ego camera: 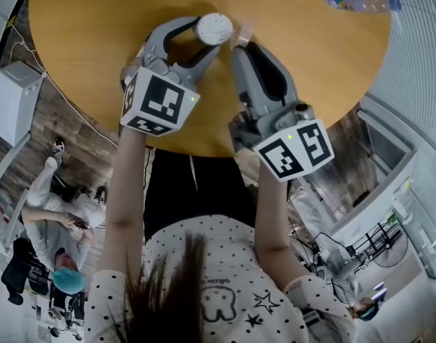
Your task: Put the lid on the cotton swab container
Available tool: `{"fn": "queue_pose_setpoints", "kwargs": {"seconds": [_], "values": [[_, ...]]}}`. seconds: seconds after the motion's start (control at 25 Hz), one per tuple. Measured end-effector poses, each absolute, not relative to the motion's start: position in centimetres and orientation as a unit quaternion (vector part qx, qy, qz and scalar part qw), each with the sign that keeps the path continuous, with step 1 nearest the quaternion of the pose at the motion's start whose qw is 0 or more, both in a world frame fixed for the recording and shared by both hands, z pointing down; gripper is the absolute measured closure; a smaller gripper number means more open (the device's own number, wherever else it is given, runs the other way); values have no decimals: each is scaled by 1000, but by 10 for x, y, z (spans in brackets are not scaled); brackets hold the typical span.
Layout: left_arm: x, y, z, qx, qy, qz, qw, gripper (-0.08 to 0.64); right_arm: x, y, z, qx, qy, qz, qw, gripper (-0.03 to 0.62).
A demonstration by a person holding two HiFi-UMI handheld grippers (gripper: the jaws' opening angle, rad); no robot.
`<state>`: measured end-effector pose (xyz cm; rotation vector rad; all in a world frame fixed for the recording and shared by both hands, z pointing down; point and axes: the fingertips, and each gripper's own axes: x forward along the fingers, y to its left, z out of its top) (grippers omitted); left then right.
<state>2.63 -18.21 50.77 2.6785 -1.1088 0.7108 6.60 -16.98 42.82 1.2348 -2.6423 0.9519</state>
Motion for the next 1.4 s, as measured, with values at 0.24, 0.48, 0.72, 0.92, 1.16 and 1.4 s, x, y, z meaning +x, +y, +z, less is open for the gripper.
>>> {"fn": "queue_pose_setpoints", "kwargs": {"seconds": [0.24,0.48,0.72,0.92,1.16,1.4], "values": [[26,-183,507,895,-370,237,79,328,61,-170,427,399,-862,309,40,522],[26,-183,508,895,-371,236,79,328,55,-170,428,392,-866,306,45,520],[24,-183,507,895,-370,236,79,328,45,-171,429,381,-870,308,50,521],[25,-182,506,895,-370,236,79,328,41,-171,432,375,-871,312,54,520],[24,-182,506,895,-370,236,78,328,34,-171,436,369,-872,316,64,520],[24,-181,506,895,-370,236,78,328,28,-171,442,364,-871,321,78,520]]}}
